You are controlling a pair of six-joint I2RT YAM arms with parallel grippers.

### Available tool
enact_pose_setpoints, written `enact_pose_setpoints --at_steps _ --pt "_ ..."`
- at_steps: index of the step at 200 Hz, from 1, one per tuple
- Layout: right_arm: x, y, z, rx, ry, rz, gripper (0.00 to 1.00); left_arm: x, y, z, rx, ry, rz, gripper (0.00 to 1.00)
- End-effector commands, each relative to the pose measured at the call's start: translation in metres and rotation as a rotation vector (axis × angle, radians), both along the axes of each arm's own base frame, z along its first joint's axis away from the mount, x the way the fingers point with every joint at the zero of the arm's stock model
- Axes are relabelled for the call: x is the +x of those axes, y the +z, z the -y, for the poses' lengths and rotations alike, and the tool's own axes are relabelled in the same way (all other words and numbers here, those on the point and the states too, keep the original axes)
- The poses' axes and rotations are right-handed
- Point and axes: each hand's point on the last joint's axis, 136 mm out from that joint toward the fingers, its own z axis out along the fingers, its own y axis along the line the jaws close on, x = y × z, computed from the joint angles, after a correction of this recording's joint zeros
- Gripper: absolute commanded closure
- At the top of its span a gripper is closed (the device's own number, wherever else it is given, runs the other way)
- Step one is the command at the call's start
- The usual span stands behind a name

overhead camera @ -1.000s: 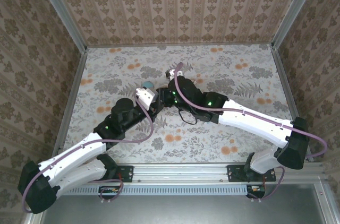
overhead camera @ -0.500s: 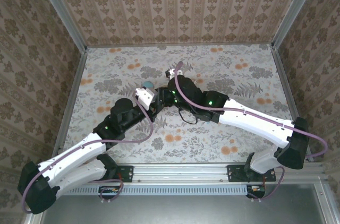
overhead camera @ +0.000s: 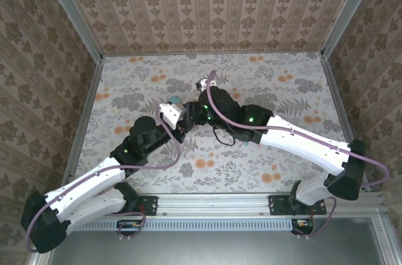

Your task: Insert wireless bluetooth earbuds into charging case

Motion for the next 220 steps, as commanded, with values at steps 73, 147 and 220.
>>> enact_pose_setpoints --at_steps 73,147,220 --pt "0.010 0.027 0.062 0.040 -0.046 -0.022 0.50 -0.027 0.027 0.015 -0.108 -0.189 0.109 1.00" --pt "0.020 0.000 0.095 0.114 -0.057 -0.141 0.52 -0.059 0.035 0.033 -0.073 -0.421 0.232 1.00" --pt "0.049 -0.049 0.124 0.083 -0.132 -0.281 0.52 -0.054 0.029 0.032 -0.005 -0.394 0.294 1.00"
